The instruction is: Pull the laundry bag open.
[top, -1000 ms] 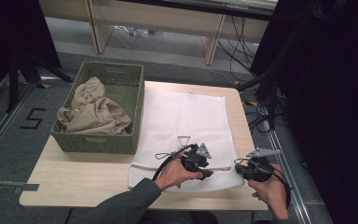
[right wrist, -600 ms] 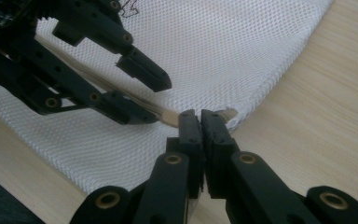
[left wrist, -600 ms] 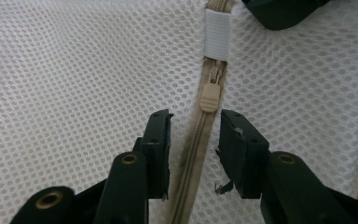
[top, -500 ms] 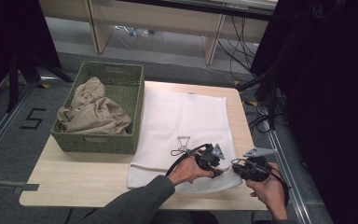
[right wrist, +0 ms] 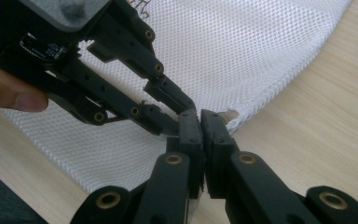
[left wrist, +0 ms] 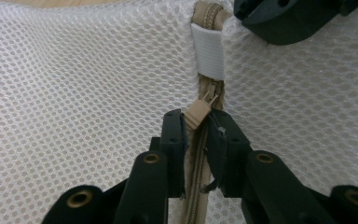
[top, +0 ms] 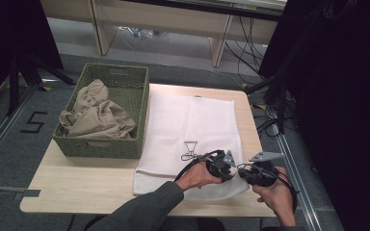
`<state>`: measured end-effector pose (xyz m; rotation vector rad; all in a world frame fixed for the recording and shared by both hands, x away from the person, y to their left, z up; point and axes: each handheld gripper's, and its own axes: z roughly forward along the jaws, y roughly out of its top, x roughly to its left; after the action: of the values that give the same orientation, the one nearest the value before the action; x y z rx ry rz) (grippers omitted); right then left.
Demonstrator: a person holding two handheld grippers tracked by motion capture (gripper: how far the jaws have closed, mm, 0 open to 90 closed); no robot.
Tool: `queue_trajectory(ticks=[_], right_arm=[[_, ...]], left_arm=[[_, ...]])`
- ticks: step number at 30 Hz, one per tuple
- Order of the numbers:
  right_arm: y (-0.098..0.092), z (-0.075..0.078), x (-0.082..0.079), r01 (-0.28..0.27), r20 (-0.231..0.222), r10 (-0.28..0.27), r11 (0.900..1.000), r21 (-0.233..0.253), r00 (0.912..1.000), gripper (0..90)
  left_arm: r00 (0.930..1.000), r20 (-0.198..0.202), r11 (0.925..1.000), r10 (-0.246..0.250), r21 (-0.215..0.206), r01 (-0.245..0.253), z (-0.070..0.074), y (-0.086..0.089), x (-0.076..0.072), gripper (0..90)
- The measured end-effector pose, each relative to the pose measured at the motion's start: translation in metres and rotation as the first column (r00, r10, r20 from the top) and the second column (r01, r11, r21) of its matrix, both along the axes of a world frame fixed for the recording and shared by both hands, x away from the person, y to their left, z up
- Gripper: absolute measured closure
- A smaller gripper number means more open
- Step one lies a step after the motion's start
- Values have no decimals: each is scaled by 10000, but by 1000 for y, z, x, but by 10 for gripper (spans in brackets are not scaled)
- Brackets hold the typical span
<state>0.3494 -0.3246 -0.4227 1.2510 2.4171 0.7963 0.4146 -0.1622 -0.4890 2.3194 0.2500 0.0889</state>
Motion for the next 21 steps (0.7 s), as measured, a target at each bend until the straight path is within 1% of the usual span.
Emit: queue_trajectory(ticks=[3, 4, 5, 7, 9, 11, 13, 17, 21], right_arm=[[-1, -1, 1, -25, 1, 25, 10000, -27, 10000, 887], [-1, -1, 1, -6, -14, 6, 10000, -29, 10000, 887], [-1, -1, 1, -1, -27, 1, 10000, -21, 10000, 887], [-2, -2, 1, 45, -56, -45, 10000, -18, 10000, 887], [-3, -2, 1, 51, -72, -52, 10000, -14, 10000, 887], [-4, -1, 1, 86, -57, -86, 10000, -7, 9999, 887], [-5, -2, 2, 100, -63, -100, 9999, -47, 9999, 887], [-7, -3, 2, 212, -59, -213, 9997, -103, 9998, 888], [-11, -4, 3, 338, -129, -340, 9993, -130, 9993, 890]], left_arm=[[9998, 88, 9998, -167, 146, 166, -1, 0, 0, 794], [9998, 113, 9998, -148, 115, 146, -2, -1, -1, 807], [9995, 225, 9995, -242, 205, 238, -2, 0, -1, 813], [9993, 309, 9996, -186, 214, 180, -2, -1, -3, 824], [9990, 410, 9994, -180, 317, 167, -1, 0, -3, 857], [9986, 476, 9993, -216, 326, 201, -2, 0, -3, 859], [9976, 615, 9985, -323, 464, 295, -1, 1, -4, 861], [9960, 825, 9980, -345, 556, 300, -1, 2, -5, 865], [9953, 904, 9978, -337, 597, 284, -2, 3, -6, 865]])
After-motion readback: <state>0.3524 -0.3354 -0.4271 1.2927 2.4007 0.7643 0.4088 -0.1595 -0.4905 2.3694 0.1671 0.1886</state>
